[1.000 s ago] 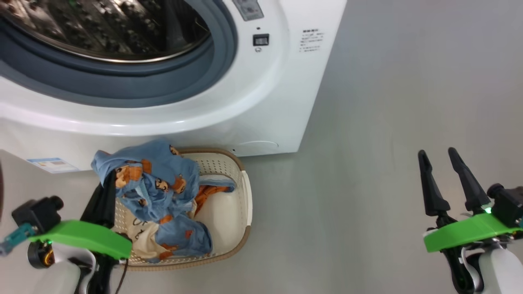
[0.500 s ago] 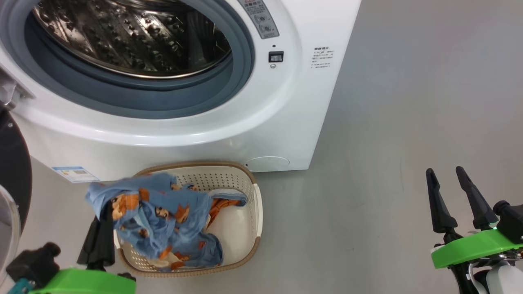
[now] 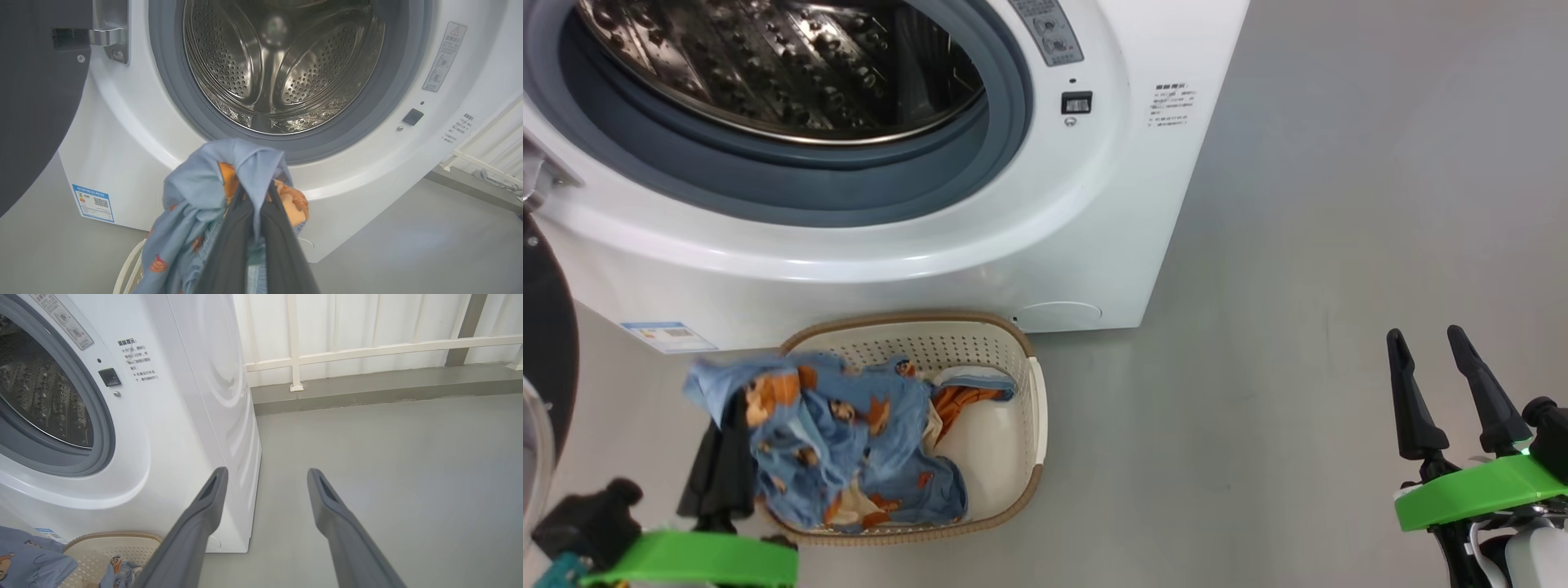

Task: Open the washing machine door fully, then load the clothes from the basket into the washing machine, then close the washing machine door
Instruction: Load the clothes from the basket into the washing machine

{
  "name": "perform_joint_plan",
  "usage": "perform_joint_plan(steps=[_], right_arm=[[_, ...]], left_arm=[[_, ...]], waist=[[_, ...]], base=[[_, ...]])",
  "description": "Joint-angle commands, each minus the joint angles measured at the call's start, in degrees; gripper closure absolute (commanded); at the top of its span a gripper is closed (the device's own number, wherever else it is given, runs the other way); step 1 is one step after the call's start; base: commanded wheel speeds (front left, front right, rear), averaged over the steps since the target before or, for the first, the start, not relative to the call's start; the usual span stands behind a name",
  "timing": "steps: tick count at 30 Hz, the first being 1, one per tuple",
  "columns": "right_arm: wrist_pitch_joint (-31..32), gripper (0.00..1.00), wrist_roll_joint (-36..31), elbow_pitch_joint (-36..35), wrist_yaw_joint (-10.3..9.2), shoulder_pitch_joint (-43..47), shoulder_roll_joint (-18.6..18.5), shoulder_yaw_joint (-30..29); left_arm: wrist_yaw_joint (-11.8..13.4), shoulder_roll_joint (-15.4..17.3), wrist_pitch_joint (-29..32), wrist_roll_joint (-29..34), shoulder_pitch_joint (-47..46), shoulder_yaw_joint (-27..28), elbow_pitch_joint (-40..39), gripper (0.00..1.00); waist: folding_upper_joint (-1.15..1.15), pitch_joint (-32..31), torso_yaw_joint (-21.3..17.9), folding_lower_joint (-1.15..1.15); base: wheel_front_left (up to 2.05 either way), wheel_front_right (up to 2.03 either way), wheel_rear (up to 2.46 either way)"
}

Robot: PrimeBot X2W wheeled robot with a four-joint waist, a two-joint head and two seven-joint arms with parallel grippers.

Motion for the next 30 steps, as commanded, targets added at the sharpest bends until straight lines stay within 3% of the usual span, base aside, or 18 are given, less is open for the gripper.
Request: perform_joint_plan(steps=[1, 10, 15, 30], right_arm=[[-0.27, 0.00, 0.31, -1.59, 0.09, 0.16, -1.05, 1.23], [-0.27, 0.00, 0.04, -2.19, 0.09, -2.20, 0.27, 1.62], [-0.27, 0.00, 0.15, -2.38, 0.09, -4.33, 0.84, 2.45], [-0.27, 0.00, 0.35, -2.38, 0.09, -8.81, 2.33, 4.76]], left_arm=[[-0.09, 0.67, -0.37, 0.60, -2.94, 2.26, -2.12, 1.00], [-0.09, 2.96, -0.37, 2.45, -16.69, 2.90, -3.50, 1.00], [-0.09, 3.49, -0.37, 3.75, -27.21, 4.43, -0.49, 1.00], [-0.09, 5.89, -0.37, 3.34, -51.24, 2.54, 31.73, 1.00]], waist=[[0.00, 0.59, -0.32, 0.00], [0.00, 5.09, -2.34, 0.00], [0.00, 8.30, -4.00, 0.00], [0.00, 14.57, -9.74, 0.00]], base=[[0.00, 0.00, 0.00], [0.00, 0.00, 0.00], [0.00, 0.00, 0.00], [0.00, 0.00, 0.00]])
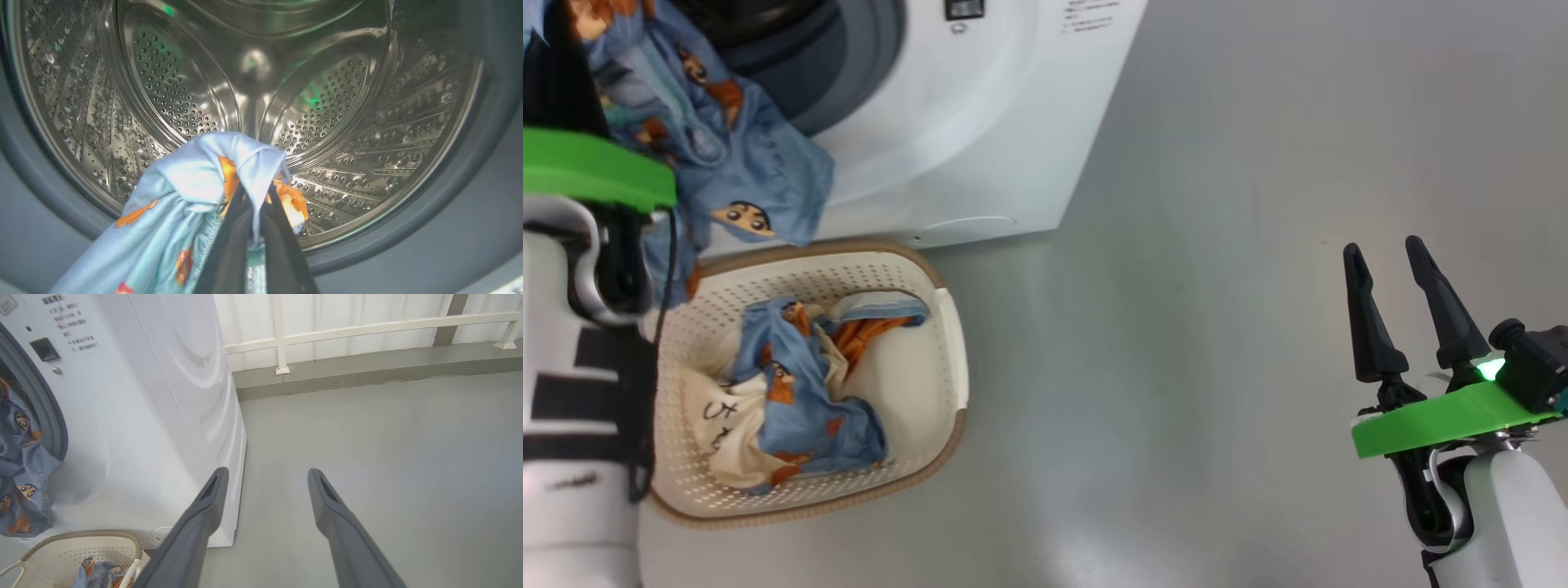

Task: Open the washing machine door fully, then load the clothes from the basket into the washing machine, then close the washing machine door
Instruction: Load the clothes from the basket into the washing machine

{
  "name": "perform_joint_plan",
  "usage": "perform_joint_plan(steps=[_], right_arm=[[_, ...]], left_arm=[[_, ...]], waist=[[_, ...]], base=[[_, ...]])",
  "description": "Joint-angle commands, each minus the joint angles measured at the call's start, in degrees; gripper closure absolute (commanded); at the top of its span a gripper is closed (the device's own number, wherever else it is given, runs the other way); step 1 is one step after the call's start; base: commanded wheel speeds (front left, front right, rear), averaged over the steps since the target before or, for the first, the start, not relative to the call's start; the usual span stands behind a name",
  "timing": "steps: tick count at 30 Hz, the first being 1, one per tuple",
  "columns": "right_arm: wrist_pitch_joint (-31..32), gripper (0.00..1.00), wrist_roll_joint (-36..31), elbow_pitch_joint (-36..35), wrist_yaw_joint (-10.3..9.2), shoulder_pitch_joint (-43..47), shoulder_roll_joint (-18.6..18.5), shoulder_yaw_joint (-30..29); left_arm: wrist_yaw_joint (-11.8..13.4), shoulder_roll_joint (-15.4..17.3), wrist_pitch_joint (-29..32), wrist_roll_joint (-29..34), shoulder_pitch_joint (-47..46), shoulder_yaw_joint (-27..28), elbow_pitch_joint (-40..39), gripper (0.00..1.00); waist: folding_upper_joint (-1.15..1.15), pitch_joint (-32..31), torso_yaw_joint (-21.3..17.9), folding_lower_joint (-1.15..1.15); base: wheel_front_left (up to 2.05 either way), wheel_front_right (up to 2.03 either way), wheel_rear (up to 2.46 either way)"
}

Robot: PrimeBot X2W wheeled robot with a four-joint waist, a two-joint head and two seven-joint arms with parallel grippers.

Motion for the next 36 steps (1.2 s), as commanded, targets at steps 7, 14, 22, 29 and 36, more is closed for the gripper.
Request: perform_joint_plan(steps=[7, 14, 22, 29, 36], right_arm=[[-0.27, 0.00, 0.39, -1.35, 0.09, -0.97, 0.64, 2.91], [-0.27, 0.00, 0.58, -1.44, 0.09, -0.95, 1.19, 4.27], [-0.27, 0.00, 0.66, -1.91, 0.09, -1.42, 1.72, 4.57], [-0.27, 0.00, 0.51, -1.85, 0.09, -2.53, 2.35, 5.34], [-0.27, 0.00, 0.55, -1.80, 0.09, -2.25, 2.36, 5.62]], left_arm=[[-0.09, 5.33, -0.30, 0.72, -7.98, -1.20, 11.70, 1.00], [-0.09, 8.39, -0.30, 1.71, -14.22, -3.14, 20.30, 1.00], [-0.09, 9.91, -0.30, 6.35, -18.14, 2.45, 6.75, 1.00], [-0.09, 7.49, -0.30, 10.08, -15.23, 6.92, -0.79, 1.00], [-0.09, 7.31, -0.30, 10.23, -13.26, 3.69, 9.38, 0.54]], waist=[[0.00, 2.32, -4.06, 0.00], [0.00, 3.18, -6.48, 0.00], [0.00, 5.06, -7.47, 0.00], [0.00, 5.93, -7.63, 0.00], [0.00, 5.46, -7.17, 0.00]], base=[[0.00, 0.00, 0.00], [0.00, 0.00, 0.00], [0.00, 0.00, 0.00], [0.00, 0.00, 0.00], [0.00, 0.00, 0.00]])
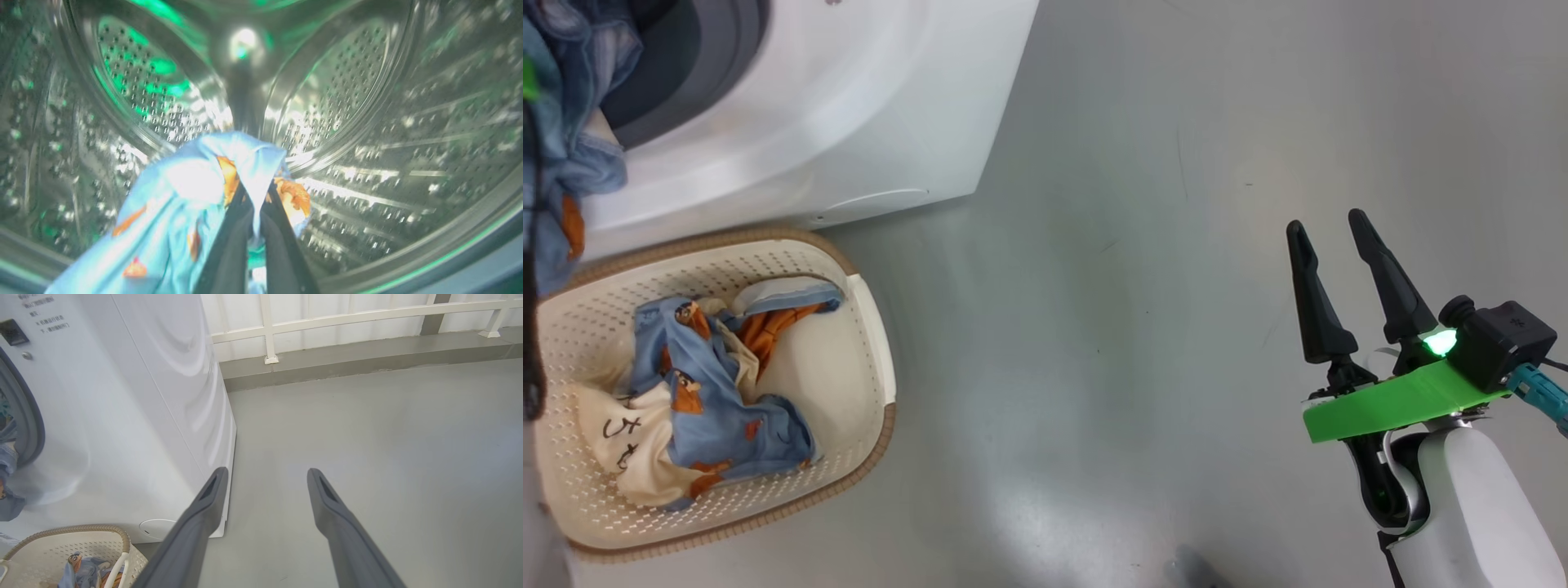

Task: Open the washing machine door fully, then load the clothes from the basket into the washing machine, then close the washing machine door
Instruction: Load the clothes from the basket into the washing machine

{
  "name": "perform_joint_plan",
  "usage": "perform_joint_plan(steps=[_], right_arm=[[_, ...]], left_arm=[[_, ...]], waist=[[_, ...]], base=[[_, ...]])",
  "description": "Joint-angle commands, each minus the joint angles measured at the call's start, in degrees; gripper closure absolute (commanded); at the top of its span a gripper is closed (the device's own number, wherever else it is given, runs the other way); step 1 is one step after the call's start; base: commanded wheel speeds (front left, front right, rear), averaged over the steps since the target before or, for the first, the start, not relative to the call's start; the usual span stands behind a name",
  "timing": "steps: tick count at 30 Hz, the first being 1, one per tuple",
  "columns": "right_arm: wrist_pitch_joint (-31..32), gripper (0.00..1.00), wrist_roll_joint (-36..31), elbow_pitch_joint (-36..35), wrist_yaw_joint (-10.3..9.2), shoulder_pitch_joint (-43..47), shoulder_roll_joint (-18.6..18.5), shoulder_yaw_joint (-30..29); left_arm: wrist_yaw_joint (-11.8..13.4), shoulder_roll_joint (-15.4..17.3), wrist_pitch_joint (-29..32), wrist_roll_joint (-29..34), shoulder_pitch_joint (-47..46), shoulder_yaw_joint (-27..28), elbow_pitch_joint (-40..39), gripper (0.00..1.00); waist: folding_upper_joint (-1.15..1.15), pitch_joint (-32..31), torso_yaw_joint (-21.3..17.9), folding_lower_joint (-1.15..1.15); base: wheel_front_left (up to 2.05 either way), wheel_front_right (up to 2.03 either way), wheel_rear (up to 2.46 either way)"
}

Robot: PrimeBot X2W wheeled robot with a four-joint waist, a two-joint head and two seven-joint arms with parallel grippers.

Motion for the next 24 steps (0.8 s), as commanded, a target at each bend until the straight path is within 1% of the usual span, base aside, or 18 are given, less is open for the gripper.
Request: perform_joint_plan(steps=[1, 2, 4, 7, 10, 14, 16, 24], right_arm=[[-0.27, 0.00, 0.38, -1.27, 0.08, 0.91, -0.29, 1.41], [-0.27, 0.00, 0.40, -1.27, 0.08, 0.91, -0.33, 1.45], [-0.27, 0.00, 0.37, -1.23, 0.08, 0.94, -0.40, 1.46], [-0.27, 0.00, 0.37, -1.21, 0.08, 0.94, -0.55, 1.51], [-0.27, 0.00, 0.37, -1.16, 0.08, 0.89, -0.71, 1.55], [-0.27, 0.00, 0.36, -1.16, 0.08, 0.81, -0.82, 1.49], [-0.27, 0.00, 0.36, -1.21, 0.08, 0.83, -0.95, 1.36], [-0.27, 0.00, 0.24, -1.50, 0.08, 0.63, -1.50, 0.73]], left_arm=[[-0.09, 2.80, -0.30, 0.24, 0.09, -0.84, 1.17, 0.06], [-0.09, 3.06, -0.30, 0.48, -0.21, -1.31, 2.24, 0.00], [-0.09, 2.94, -0.30, 0.04, -0.78, -1.23, 4.97, 0.00], [-0.09, 2.82, -0.30, 0.17, -1.70, -2.74, 9.42, 0.00], [-0.09, 2.65, -0.30, -0.54, -2.42, -3.99, 11.67, 0.00], [-0.09, 2.68, -0.30, -1.27, -2.29, -5.28, 12.09, 0.00], [-0.09, 2.87, -0.30, -1.45, -1.70, -5.97, 11.00, 0.00], [-0.09, 1.88, -0.30, -4.39, 2.58, -4.98, 5.80, 0.00]], waist=[[0.00, -0.21, 0.28, 0.00], [0.00, -0.24, 0.37, 0.00], [0.00, -0.38, 0.59, 0.00], [0.00, -0.57, 0.89, 0.00], [0.00, -0.70, 1.23, 0.00], [0.00, -0.85, 1.58, 0.00], [0.00, -0.93, 1.89, 0.00], [0.00, -0.84, 3.43, 0.00]], base=[[0.00, 0.00, 0.00], [0.00, 0.00, 0.00], [0.00, 0.00, 0.00], [0.00, 0.00, 0.00], [0.00, 0.00, 0.00], [0.00, 0.00, 0.00], [0.00, 0.00, 0.00], [0.00, 0.00, 0.00]])
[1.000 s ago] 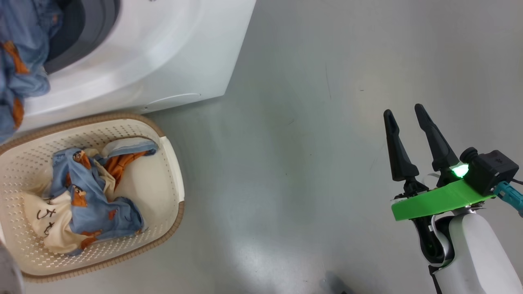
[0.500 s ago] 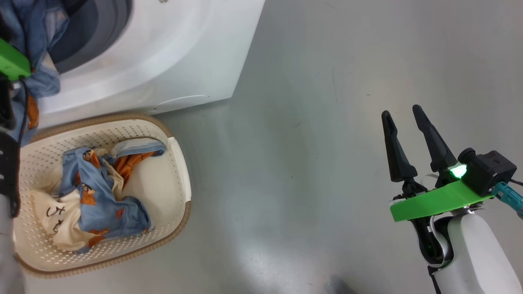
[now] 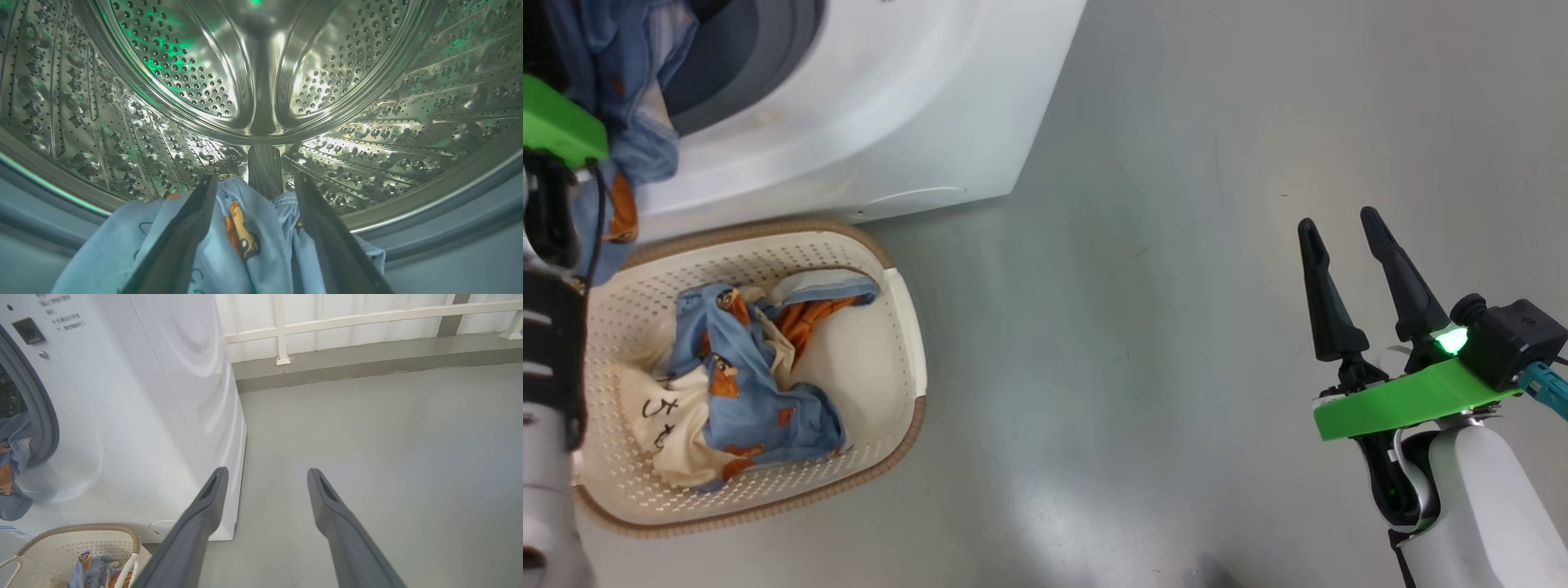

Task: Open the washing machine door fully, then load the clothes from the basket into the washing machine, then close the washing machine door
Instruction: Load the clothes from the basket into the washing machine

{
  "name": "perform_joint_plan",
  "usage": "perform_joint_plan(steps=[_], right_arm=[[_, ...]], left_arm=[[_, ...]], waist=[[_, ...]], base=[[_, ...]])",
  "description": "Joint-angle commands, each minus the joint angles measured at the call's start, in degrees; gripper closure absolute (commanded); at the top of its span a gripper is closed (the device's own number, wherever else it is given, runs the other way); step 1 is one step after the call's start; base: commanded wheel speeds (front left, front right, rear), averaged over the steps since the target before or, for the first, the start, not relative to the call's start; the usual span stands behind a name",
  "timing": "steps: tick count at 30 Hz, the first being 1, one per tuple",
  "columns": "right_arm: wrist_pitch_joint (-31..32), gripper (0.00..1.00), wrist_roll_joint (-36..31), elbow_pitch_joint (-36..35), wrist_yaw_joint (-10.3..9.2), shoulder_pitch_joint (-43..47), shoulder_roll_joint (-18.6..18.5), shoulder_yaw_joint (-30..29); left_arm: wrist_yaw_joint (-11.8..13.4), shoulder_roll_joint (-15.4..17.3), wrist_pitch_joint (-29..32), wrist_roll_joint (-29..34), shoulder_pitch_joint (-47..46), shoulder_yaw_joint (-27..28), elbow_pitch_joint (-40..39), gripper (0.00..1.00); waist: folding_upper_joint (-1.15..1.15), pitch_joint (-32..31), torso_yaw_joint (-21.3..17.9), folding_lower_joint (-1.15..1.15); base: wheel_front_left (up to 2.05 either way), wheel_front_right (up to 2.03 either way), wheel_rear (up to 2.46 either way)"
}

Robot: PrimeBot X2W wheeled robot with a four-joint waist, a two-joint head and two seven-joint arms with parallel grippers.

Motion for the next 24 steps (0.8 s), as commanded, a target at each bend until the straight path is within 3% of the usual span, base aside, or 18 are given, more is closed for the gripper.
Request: perform_joint_plan(steps=[1, 7, 24], right_arm=[[-0.27, 0.00, 0.22, -1.48, 0.09, 0.49, -0.54, 1.09], [-0.27, 0.00, -0.04, -1.90, 0.09, 0.02, -0.82, 0.44], [-0.27, 0.00, -0.23, -2.52, 0.09, -0.53, -2.50, -1.29]], left_arm=[[-0.09, 2.07, -0.30, -0.44, 1.54, 1.36, -2.52, 0.00], [-0.09, -0.60, -0.30, -1.25, 10.01, 5.76, -12.67, 0.00], [-0.09, -5.29, -0.30, -0.31, 34.48, 12.80, -31.44, 0.00]], waist=[[0.00, 0.16, 0.36, 0.00], [0.00, 0.51, 1.83, 0.00], [0.00, 0.71, 5.44, 0.00]], base=[[0.00, 0.00, 0.00], [0.00, 0.00, 0.00], [0.00, 0.00, 0.00]])
